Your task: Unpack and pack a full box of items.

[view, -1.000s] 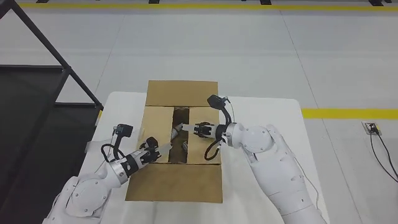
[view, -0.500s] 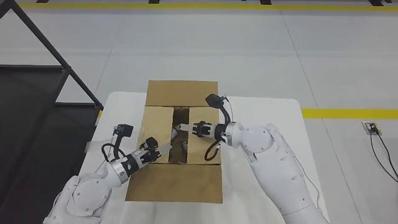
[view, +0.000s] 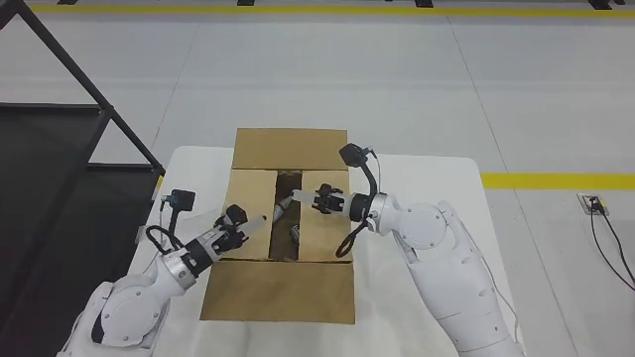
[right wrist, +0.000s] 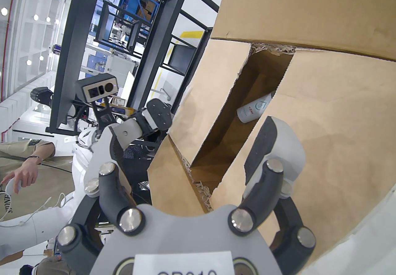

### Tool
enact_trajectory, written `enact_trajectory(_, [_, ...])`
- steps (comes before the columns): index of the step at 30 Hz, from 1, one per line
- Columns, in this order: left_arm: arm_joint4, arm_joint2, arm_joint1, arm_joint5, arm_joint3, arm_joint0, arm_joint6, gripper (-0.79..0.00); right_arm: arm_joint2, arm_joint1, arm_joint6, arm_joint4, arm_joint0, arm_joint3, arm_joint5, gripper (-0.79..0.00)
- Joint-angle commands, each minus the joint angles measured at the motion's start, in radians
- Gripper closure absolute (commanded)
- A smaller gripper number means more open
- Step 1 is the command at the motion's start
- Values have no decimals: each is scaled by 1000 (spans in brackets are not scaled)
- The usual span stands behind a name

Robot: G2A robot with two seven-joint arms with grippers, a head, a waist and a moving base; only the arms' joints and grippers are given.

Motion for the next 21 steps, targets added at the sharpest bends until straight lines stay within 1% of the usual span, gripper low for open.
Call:
enact_trajectory(1, [-29,-34,3,-14,-31,16,5,-785,0,0,0,0,0,0,0,-785])
enact_trajectory(6, [-146,-144,15,-38,-75,65,-37,-785,-1,0,-11,-1,-7,-3,2,-785])
enact_trajectory(9, [-193,-222,26,-75,-70,100,-100,-785,-3,1,-60,-2,-14,2,15,-785])
enact_trajectory(11, [-218,-273,35,-114,-57,124,-173,-785,2,1,-104,-3,5,35,30,-785])
enact_trajectory(13, [-238,-322,44,-151,-34,148,-246,-785,0,-1,-154,-20,37,83,49,-785])
enact_trajectory(16, [-278,-382,58,-189,-3,180,-360,-785,3,-6,-229,-9,97,186,52,-785])
enact_trajectory(18, [-308,-413,66,-200,14,198,-431,-785,5,-10,-264,21,141,264,25,-785])
enact_trajectory(21, [-327,-448,79,-210,37,221,-532,-785,10,-16,-393,6,209,391,26,-785])
